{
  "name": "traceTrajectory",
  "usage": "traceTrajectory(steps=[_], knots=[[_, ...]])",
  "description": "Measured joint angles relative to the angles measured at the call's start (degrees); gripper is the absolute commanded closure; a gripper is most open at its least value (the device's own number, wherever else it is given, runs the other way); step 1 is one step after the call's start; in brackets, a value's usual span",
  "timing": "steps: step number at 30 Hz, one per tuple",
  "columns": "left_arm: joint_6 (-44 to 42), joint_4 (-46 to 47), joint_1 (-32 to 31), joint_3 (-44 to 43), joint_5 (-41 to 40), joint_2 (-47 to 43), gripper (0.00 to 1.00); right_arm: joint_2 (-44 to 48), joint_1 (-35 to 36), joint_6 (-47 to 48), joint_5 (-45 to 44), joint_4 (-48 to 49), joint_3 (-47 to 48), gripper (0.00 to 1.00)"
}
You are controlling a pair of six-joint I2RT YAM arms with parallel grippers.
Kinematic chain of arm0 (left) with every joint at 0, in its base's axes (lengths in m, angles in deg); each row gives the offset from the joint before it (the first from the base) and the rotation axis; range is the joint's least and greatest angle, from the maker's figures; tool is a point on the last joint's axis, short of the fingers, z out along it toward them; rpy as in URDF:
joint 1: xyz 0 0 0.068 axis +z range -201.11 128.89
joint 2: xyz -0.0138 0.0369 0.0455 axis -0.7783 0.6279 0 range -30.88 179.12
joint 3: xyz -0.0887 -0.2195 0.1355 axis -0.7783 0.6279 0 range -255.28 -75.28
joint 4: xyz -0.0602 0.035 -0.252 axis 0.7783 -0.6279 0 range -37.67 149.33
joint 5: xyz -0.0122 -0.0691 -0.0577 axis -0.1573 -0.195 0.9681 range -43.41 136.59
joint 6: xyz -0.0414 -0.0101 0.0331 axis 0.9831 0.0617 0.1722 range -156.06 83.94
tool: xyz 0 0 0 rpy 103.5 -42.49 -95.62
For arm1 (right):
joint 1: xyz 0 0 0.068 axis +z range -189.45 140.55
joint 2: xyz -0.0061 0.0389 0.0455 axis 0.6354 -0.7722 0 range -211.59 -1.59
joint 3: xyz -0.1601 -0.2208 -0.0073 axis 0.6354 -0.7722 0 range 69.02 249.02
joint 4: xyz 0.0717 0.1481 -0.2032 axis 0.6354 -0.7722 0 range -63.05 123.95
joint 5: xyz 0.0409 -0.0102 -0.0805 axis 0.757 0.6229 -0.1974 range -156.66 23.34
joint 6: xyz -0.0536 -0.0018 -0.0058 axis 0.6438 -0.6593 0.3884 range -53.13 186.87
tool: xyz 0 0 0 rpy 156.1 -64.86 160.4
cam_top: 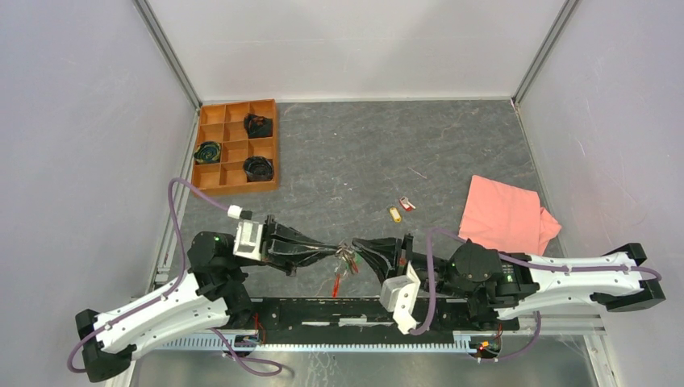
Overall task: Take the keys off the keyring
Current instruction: Remove the key from the keyring.
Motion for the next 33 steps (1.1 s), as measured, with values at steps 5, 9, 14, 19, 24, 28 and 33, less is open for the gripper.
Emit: traceTrajectory(steps=[5, 9, 14, 19, 24, 28, 33], knots=[[4.7, 3.6, 0.0, 0.0, 0.8, -0.4, 0.98, -0.3, 0.2, 0.0, 3.1, 2.0, 1.3, 1.0], [8.1, 5.9, 0.0, 0.0, 0.7, -0.4, 0.98, -1.0, 0.2, 0.0, 4.3, 1.8, 4.2, 1.0], [11.1, 7.9, 0.0, 0.0, 0.0, -0.1, 0.98, -2.2, 0.3, -0.2, 5.4, 1.0, 7.5, 1.0], [12.7, 8.2, 0.0, -0.4, 0.3, 0.5, 0.98, -3.5, 0.3, 0.7, 4.9, -0.1, 9.3, 1.0], [12.5, 4.5, 0.0, -2.5, 1.2, 1.0, 0.98, -3.5, 0.3, 2.7, 4.8, -0.3, 9.5, 1.0], [8.2, -4.0, 0.0, -6.3, 2.8, 1.1, 0.98, -3.4, 0.3, 4.1, 6.2, -1.9, 10.5, 1.0], [-6.1, -22.3, 0.0, -13.9, 6.6, 2.4, 0.98, -4.0, 0.3, 5.7, 11.2, -7.8, 13.1, 1.0]])
